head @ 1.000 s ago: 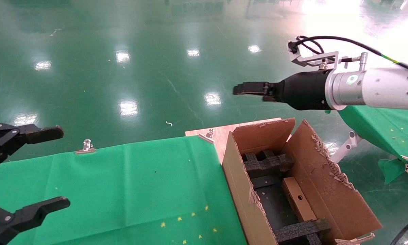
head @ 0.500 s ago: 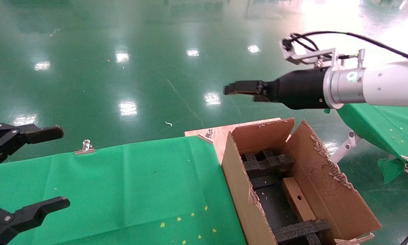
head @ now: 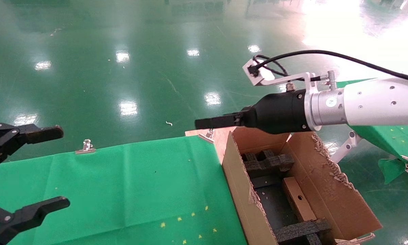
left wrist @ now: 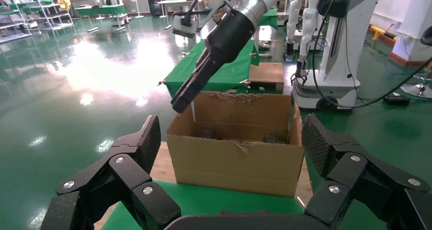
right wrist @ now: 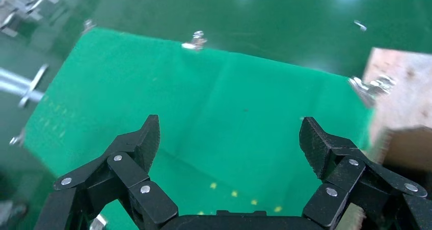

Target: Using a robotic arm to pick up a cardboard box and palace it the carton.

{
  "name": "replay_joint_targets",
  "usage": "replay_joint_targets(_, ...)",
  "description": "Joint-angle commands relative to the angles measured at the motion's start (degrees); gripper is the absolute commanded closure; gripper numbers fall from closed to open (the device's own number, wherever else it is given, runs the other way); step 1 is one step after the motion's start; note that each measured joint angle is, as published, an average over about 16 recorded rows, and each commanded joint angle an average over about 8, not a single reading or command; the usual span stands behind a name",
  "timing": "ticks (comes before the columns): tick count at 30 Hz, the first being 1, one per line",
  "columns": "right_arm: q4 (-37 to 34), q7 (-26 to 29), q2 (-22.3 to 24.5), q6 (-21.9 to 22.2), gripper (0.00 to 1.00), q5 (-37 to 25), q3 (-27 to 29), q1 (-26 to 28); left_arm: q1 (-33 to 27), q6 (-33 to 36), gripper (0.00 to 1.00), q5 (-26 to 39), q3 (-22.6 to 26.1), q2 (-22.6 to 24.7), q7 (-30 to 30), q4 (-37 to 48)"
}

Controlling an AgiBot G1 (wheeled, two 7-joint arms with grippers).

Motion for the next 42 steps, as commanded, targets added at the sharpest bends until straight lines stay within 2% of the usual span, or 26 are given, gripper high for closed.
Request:
replay_joint_targets(1, -0.15, -3.19, -0.25, -1.64, 0.00, 1.12, 2.82, -2.00, 0.00, 0.00, 0.00, 0.00, 0.00, 0.00, 0.00, 0.00)
replay_joint_targets(36, -2.76, -59.42, -4.65, -30.65, 0.00, 20.86, 52.63, -37.24, 0.00, 0.00, 0.00, -0.01, 0.01, 0.00, 0.00, 0.00)
replay_joint_targets(42, -3.07, -65.82, -5.17, -34.06, 0.00, 23.20, 58.66, -41.46, 0.00, -0.01, 0.00, -0.01, 0.00, 0.00, 0.01, 0.01)
